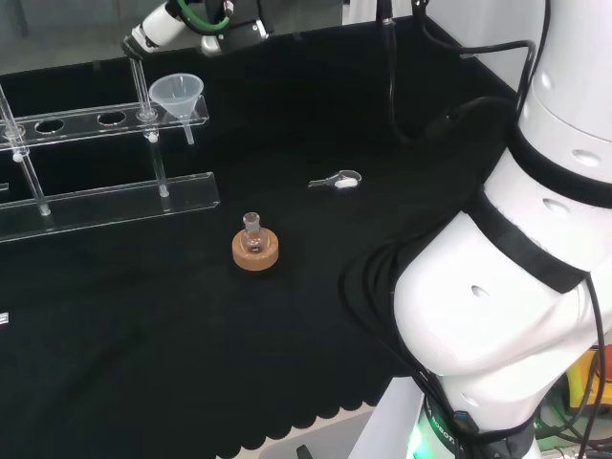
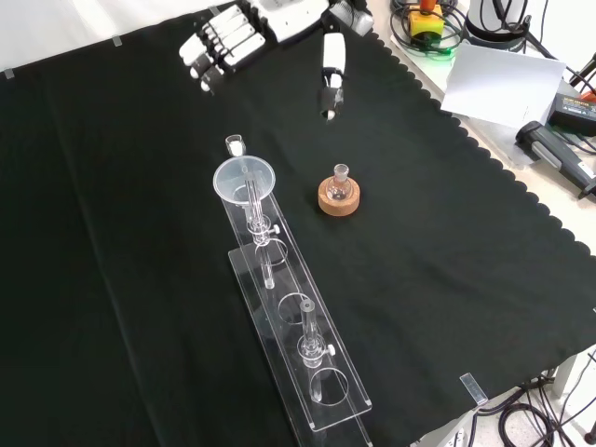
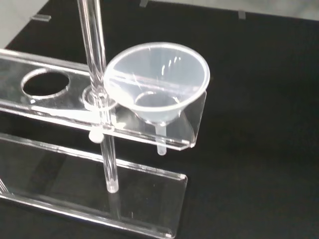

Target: Pick up the funnel from the transparent funnel stand.

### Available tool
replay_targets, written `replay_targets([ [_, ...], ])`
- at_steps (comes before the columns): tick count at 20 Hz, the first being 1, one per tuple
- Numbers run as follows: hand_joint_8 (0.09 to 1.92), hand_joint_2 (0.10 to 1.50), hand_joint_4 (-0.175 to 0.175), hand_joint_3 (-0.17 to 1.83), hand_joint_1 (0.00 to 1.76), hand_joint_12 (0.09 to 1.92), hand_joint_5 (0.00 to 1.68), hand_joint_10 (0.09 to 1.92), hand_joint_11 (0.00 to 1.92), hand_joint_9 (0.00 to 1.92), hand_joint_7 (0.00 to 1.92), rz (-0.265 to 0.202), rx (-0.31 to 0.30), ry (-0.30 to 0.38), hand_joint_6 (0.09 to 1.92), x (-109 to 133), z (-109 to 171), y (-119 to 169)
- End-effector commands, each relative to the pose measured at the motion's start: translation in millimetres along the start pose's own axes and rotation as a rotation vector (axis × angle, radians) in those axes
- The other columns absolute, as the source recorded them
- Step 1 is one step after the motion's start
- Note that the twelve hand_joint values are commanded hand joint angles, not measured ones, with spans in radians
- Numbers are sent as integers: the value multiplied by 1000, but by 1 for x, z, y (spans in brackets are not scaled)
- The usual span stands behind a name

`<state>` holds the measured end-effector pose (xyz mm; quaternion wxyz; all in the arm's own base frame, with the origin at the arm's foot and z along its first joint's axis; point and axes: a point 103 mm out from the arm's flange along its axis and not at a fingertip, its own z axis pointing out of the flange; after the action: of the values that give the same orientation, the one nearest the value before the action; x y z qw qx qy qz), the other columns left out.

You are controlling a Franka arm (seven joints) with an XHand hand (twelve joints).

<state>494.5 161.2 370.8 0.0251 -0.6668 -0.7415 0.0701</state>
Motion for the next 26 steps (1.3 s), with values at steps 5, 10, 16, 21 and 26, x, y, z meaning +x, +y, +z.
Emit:
replay_targets([
  [5,87,654,-48,40,378,87,0,87,7,0,31,-46,55,-26,87,6,30,18],
  [10,87,656,-51,39,373,87,0,87,18,3,59,-64,74,-28,87,10,42,19],
  [16,87,658,-54,36,371,87,0,87,27,25,84,-59,109,-27,87,7,60,24],
  [21,88,668,-56,18,368,201,0,87,4,32,108,-60,133,-21,87,5,70,32],
  [26,101,671,-58,13,368,255,0,87,0,33,105,-68,151,-14,87,3,80,41],
])
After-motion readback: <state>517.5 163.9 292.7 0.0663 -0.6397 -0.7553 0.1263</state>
